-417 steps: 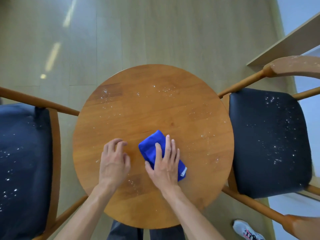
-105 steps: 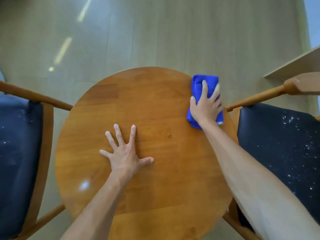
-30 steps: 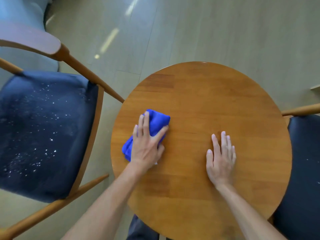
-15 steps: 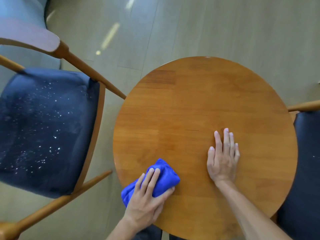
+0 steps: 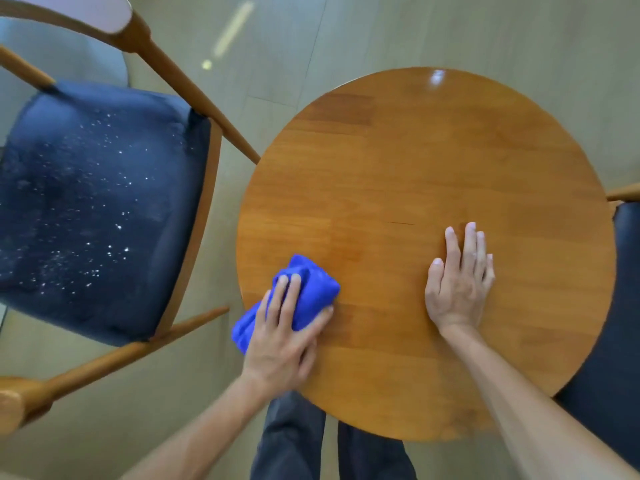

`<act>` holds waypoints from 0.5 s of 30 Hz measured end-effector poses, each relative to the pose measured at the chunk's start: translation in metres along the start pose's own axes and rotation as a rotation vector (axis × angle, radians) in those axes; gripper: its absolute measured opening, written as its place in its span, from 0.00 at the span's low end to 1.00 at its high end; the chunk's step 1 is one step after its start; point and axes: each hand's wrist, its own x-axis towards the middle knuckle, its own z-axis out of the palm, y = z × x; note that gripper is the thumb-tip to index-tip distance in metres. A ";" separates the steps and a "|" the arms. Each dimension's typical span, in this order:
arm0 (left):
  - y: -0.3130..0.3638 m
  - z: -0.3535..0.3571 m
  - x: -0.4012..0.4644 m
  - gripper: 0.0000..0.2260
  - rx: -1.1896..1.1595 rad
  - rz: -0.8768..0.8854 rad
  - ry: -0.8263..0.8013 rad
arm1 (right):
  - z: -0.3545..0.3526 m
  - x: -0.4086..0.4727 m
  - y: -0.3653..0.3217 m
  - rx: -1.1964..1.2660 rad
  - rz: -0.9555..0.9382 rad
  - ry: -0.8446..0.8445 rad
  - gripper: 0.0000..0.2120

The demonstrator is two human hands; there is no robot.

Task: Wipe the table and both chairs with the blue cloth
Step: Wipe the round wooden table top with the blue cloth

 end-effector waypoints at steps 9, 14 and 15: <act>-0.005 0.001 -0.006 0.26 -0.040 0.267 -0.158 | -0.001 0.000 0.001 0.014 -0.007 -0.006 0.24; -0.084 -0.026 0.091 0.23 0.073 0.005 -0.036 | -0.001 0.000 0.002 0.012 -0.013 -0.019 0.24; -0.083 -0.026 0.096 0.23 0.081 -0.034 -0.024 | -0.001 0.000 0.002 0.011 -0.011 -0.022 0.24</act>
